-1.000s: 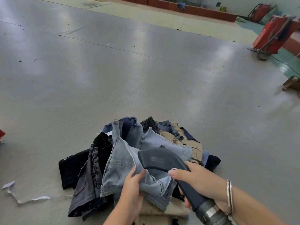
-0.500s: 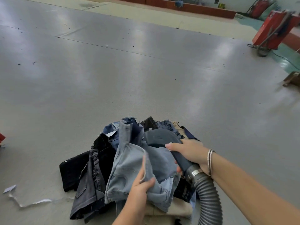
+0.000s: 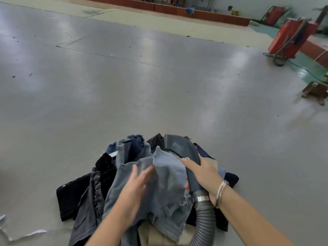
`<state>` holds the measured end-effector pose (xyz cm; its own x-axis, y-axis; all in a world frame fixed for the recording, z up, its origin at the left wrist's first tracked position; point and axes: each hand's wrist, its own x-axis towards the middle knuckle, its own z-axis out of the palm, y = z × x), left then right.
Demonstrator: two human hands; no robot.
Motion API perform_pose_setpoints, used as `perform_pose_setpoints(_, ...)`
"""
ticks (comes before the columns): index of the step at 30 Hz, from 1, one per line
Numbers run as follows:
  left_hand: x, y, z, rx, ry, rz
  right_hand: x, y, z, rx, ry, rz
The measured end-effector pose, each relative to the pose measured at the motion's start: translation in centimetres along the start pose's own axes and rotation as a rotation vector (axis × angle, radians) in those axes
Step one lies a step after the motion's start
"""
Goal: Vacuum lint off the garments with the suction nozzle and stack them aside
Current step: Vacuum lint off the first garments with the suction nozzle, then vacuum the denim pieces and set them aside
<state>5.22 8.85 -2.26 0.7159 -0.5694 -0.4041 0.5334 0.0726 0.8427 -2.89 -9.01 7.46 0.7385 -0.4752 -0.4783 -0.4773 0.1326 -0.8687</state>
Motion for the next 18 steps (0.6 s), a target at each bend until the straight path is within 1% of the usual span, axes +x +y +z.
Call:
perform_pose_setpoints(1, 1.3, 0.7, -1.2, 0.165, 0.014, 0.049, -1.0, 0.3, -0.2, 0.045, 0.043, -0.043)
perform_pose_setpoints(2, 2.6, 1.2, -2.6, 0.374, 0.102, 0.072, -2.2, 0.7, -0.3, 0.085, 0.07, -0.074)
perform_pose_setpoints(3, 3.9, 1.1, -4.2, 0.58, 0.245, 0.076, -3.5, 1.0, -0.5, 0.128, 0.078, -0.093)
perform_pose_setpoints(4, 5.1, 0.5, -5.9, 0.737, 0.395, 0.036, -4.9, 1.4, -0.5, 0.181, 0.08, -0.096)
perform_pose_setpoints(5, 5.9, -0.4, -7.3, 0.787, 0.506, -0.065, -6.0, 1.8, -0.4, 0.23, 0.094, -0.091)
perform_pose_setpoints(6, 6.6, -1.5, -8.1, 0.742, 0.562, -0.195, -7.0, 2.3, -0.2, 0.262, 0.124, -0.087)
perform_pose_setpoints(7, 7.1, -2.7, -8.5, 0.674, 0.579, -0.306, -7.7, 2.9, 0.1, 0.27, 0.171, -0.083)
perform_pose_setpoints(8, 7.5, -3.7, -8.6, 0.642, 0.59, -0.378, -8.0, 3.5, 0.4, 0.265, 0.224, -0.078)
perform_pose_setpoints(11, 8.6, -5.6, -8.1, 0.717, 0.648, -0.508, -7.8, 5.1, 0.9, 0.256, 0.343, -0.05)
perform_pose_setpoints(12, 8.6, -5.7, -7.9, 0.771, 0.672, -0.55, -7.7, 5.3, 1.0, 0.258, 0.365, -0.028)
perform_pose_setpoints(13, 8.6, -5.8, -7.7, 0.898, 0.685, -0.568, -7.5, 5.5, 0.9, 0.25, 0.374, -0.013)
perform_pose_setpoints(15, 8.3, -5.8, -7.7, 1.198, 0.676, -0.521, -7.1, 6.0, 0.6, 0.206, 0.38, -0.014)
perform_pose_setpoints(16, 7.9, -5.4, -7.2, 1.193, 0.692, -0.425, -7.1, 6.0, 0.5, 0.186, 0.373, -0.015)
perform_pose_setpoints(17, 7.4, -5.0, -6.1, 1.094, 0.689, -0.336, -7.3, 5.8, 0.5, 0.182, 0.355, -0.022)
perform_pose_setpoints(18, 6.6, -4.2, -4.1, 0.875, 0.677, -0.215, -7.5, 5.3, 0.5, 0.182, 0.335, -0.037)
